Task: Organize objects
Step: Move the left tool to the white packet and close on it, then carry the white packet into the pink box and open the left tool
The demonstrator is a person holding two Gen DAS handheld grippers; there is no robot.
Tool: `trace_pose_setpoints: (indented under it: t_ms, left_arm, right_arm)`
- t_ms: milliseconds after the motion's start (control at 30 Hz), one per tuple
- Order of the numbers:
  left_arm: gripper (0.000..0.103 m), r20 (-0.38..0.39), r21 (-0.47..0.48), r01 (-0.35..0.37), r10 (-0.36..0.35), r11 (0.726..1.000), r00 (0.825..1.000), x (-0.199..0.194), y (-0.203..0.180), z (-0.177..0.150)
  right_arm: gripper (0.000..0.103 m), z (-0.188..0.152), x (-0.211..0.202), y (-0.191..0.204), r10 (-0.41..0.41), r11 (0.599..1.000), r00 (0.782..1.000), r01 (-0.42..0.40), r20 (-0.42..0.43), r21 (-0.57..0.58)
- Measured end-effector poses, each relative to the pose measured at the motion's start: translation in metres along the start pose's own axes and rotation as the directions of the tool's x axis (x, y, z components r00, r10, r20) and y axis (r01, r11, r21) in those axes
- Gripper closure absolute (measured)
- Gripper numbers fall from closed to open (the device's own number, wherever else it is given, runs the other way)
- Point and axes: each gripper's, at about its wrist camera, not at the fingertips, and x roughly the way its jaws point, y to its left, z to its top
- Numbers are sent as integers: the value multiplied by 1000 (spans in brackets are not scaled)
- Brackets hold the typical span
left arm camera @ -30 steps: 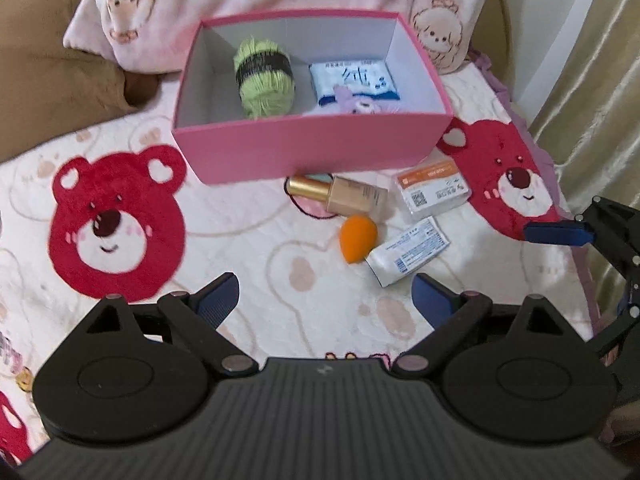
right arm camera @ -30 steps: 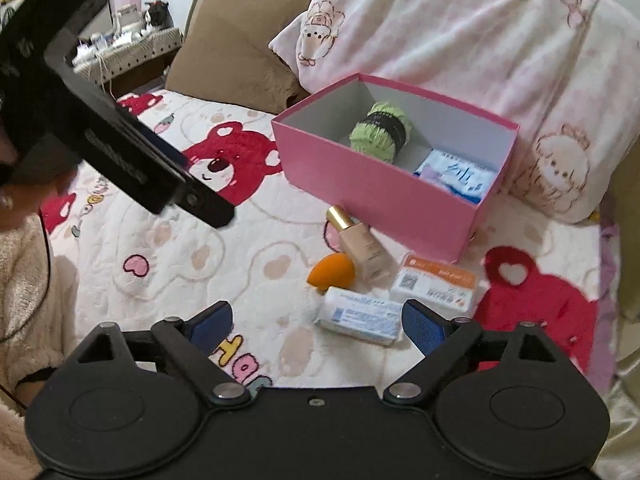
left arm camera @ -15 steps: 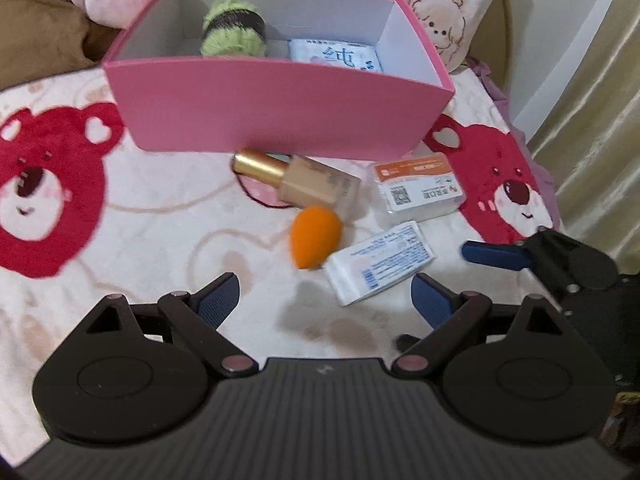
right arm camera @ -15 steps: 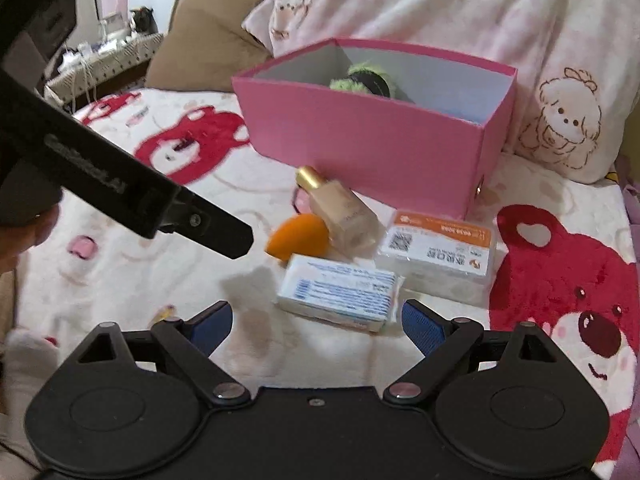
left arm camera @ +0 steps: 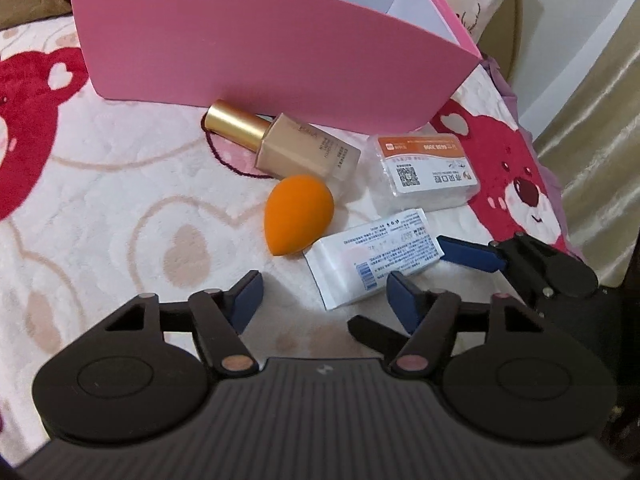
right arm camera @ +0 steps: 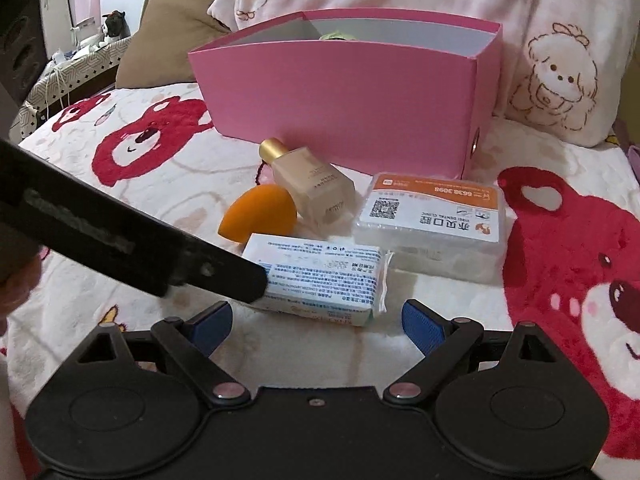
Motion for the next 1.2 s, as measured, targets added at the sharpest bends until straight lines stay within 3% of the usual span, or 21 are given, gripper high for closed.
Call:
trace_pose_setpoints:
  t_ms: [100,233,300,400,500,633,767,967,1200]
  left_arm:
    - [46,20,-20,17,-17,1000,1000,5,1,0]
    - [63,10,-47,70,-70,996,998,10,1,1]
    - [63,5,-69,87,-87,994,996,11,0,1]
    - [63,7,-52,86,-86,995,996,8,-4,0]
    - [62,-2,-43,82,-83,996,997,0,-5,-2]
    - [62,-23,-33,110,-111,993,994,-17,-5,-2]
    - [60,-67,4,113,-113,994,991,-34,-8,-2]
    - [61,-23,-19,166,-166,986,986,-68,2,1]
    - [61,-16,-32,200,-201,979,979,-106,12,9]
  right_arm:
    - [9,-2,4,4,-19,1000,1000,20,6,-23]
    - [20,-5,4,11,-56,998,998,56,12,-14]
    - [26,-5,0,14,-64,998,998,64,12,10]
    - [28,-5,-4,22,-96,995,995,96,4,8]
    - [28,-2,-12,26,-79,996,997,80,-11,42]
    - [19,5,-27,36,-61,996,998,63,-29,56]
    - [16,14,-38,47,-45,998,998,47,-44,50]
    - [15,31,-55,65,-67,998,997,67,-37,17]
    - [23,54,-79,85,-87,996,996,87,-15,-16]
